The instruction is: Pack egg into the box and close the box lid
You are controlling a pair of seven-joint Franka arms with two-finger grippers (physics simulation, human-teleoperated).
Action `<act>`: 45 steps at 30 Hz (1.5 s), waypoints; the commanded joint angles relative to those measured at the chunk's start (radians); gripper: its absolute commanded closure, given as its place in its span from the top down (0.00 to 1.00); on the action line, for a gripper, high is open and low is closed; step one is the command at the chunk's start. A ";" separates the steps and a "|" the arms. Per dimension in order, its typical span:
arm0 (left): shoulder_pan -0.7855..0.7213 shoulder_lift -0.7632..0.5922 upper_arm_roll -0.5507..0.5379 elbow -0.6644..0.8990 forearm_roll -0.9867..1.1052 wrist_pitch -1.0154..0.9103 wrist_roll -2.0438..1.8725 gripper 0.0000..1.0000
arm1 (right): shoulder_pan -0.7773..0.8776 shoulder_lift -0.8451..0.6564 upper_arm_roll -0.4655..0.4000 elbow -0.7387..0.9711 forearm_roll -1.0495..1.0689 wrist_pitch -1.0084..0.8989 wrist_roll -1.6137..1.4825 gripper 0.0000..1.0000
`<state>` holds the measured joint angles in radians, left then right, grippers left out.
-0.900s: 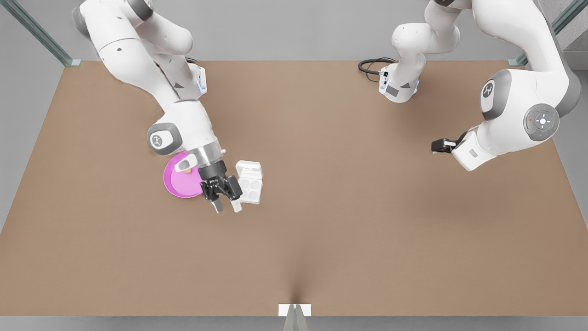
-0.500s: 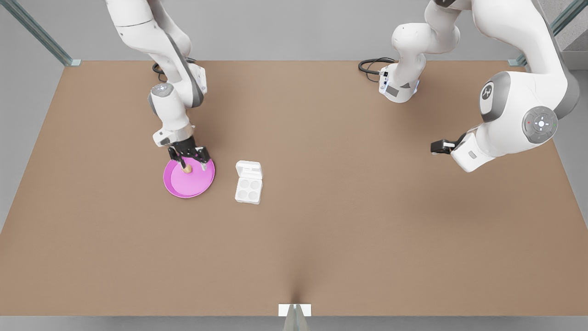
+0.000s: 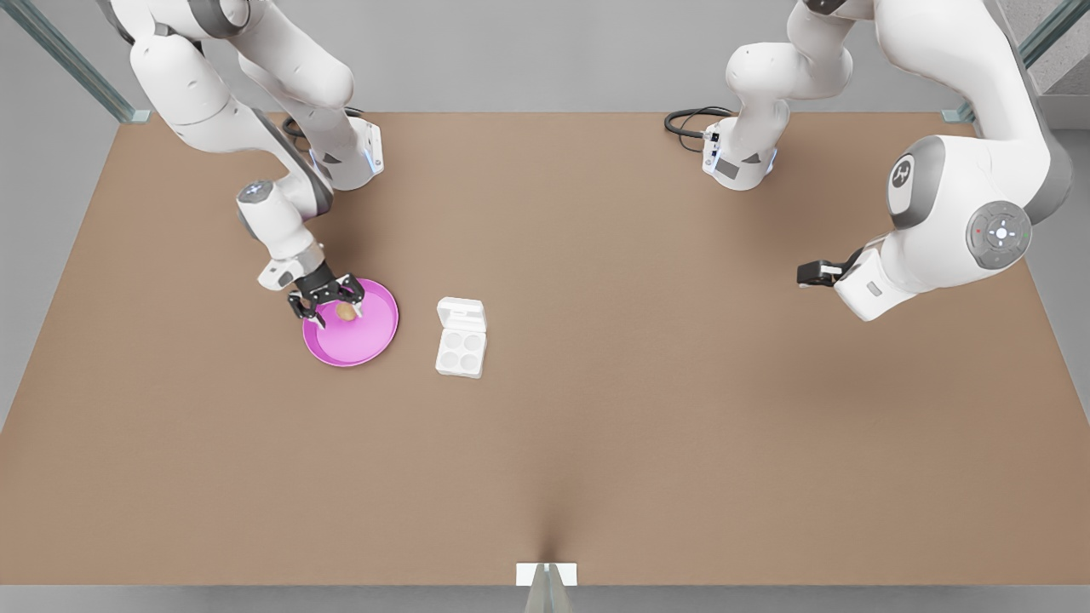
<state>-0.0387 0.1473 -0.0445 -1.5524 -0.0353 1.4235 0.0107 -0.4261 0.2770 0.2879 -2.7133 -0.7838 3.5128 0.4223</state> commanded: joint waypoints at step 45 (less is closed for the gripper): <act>0.000 0.003 0.000 0.000 0.000 -0.009 -0.002 1.00 | -0.014 0.102 -0.069 0.089 -0.436 -0.141 -0.046 0.56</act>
<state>-0.0372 0.1504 -0.0445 -1.5537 -0.0348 1.4144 0.0092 -0.4402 0.3789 0.2193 -2.6246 -1.2284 3.3708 0.3758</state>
